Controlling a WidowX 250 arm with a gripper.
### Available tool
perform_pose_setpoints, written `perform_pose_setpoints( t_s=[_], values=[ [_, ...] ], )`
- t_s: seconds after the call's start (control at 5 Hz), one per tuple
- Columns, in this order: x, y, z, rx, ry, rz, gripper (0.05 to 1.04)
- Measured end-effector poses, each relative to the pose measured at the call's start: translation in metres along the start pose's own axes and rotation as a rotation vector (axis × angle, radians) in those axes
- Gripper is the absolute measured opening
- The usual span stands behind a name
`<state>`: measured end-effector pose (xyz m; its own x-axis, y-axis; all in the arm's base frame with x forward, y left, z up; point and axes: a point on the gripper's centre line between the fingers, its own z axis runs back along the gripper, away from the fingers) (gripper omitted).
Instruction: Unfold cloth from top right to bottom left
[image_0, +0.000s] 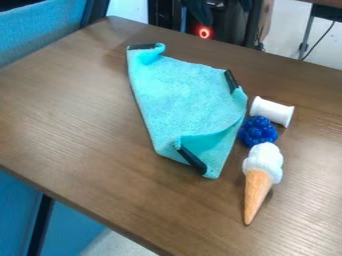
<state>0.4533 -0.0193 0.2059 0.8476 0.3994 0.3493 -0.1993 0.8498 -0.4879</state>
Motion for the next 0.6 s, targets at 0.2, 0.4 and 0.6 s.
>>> perform_pose_setpoints(
  t_s=[0.2, 0.4, 0.6],
  values=[
    [-0.005, 0.010, -0.016, 0.023, 0.038, 0.016, 1.001],
    [-0.014, 0.019, -0.034, 0.156, 0.062, -0.008, 1.001],
    [-0.024, 0.019, -0.051, 0.242, 0.086, -0.036, 1.001]
  ],
)
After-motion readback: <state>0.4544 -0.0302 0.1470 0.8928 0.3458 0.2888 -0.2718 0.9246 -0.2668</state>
